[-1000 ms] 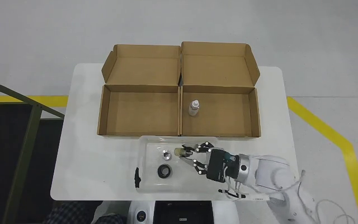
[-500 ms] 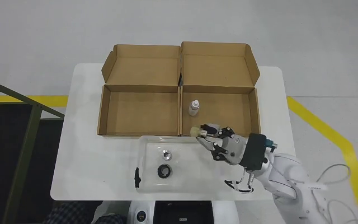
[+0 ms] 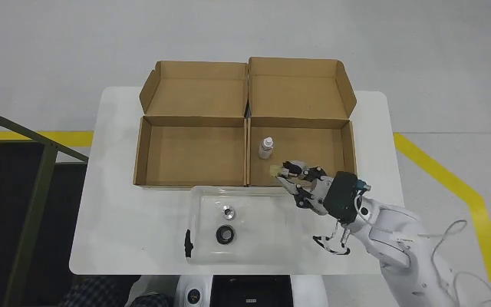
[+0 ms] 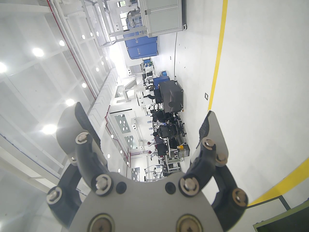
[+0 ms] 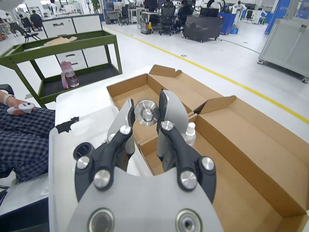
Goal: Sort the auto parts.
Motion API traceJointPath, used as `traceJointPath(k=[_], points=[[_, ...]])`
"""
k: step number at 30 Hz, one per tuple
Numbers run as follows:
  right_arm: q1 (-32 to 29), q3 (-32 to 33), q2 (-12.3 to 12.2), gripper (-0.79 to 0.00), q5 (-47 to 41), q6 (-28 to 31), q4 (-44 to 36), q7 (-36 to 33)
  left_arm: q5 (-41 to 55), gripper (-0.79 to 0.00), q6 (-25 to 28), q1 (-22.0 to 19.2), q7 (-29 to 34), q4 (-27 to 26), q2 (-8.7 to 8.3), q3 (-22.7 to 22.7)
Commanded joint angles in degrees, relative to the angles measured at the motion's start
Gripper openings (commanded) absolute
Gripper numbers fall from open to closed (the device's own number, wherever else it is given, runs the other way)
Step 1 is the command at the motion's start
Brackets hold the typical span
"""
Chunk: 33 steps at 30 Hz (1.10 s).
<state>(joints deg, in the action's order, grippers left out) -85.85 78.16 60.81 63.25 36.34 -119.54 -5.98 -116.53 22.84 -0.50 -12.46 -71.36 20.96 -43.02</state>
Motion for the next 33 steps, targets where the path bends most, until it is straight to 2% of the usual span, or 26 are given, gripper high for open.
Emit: traceJointPath(k=[1, 11, 20, 33], points=[[0.9, 0.2, -0.1, -0.785, 0.4, 0.0, 1.0, -3.6, 0.0, 0.000, 0.0, 0.0, 0.0, 0.0, 0.00, 0.0], [8.3, -0.6, -0.2, -0.785, 0.4, -2.1, 7.2, -16.8, 0.0, 0.000, 0.0, 0.0, 0.0, 0.0, 0.00, 0.0], [16.9, -5.5, 0.3, -0.785, 2.3, -3.6, 14.1, -26.7, 0.0, 0.000, 0.0, 0.0, 0.0, 0.0, 0.00, 0.0], [25.1, -13.2, 1.6, -0.785, 4.9, -5.5, 23.0, -32.6, 0.0, 0.000, 0.0, 0.0, 0.0, 0.0, 0.00, 0.0]])
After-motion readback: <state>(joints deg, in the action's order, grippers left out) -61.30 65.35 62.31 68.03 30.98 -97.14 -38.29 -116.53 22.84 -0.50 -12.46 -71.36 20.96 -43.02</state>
